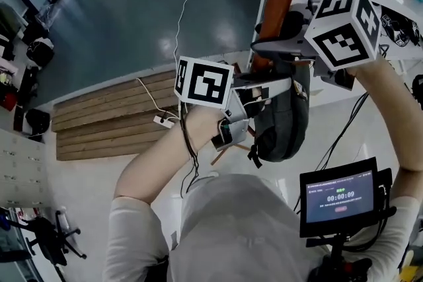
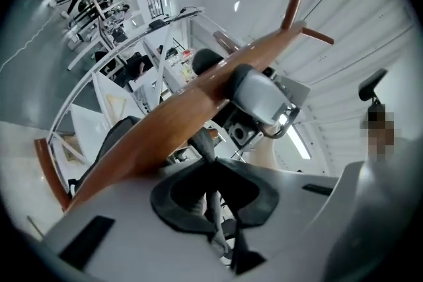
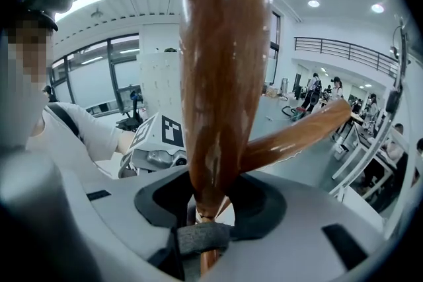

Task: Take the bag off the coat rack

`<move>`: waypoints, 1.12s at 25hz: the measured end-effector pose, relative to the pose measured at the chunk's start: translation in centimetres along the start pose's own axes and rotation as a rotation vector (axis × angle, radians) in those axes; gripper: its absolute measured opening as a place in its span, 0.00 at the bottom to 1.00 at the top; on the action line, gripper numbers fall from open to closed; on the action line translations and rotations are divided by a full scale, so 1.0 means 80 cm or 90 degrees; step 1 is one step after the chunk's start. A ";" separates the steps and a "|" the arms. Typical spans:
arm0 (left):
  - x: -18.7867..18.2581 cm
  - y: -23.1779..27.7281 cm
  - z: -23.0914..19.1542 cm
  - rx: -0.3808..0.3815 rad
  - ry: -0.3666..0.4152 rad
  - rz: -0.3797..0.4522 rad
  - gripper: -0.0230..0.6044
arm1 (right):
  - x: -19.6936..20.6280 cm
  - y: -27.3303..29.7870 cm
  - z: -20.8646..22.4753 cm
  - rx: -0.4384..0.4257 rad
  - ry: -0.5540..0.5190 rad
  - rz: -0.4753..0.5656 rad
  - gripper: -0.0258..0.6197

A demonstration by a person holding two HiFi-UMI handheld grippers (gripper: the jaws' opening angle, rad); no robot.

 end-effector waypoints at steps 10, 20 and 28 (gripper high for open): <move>-0.004 0.027 0.029 0.019 -0.006 0.033 0.10 | 0.003 0.003 -0.005 -0.023 0.010 -0.088 0.30; -0.016 0.058 0.048 0.044 -0.021 0.057 0.10 | 0.004 0.006 0.004 -0.022 0.027 -0.096 0.30; 0.052 0.116 0.007 0.002 -0.068 -0.004 0.09 | -0.009 0.026 0.002 -0.018 0.015 -0.075 0.30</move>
Point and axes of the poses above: the fingertips, and each gripper's own axes: y forward along the fingers, z to its right, x out of its underside, the point moved 3 cm from there along -y, backward along the fingers, and after that the axes turned 14 degrees about -x, right-handed, at the moved point
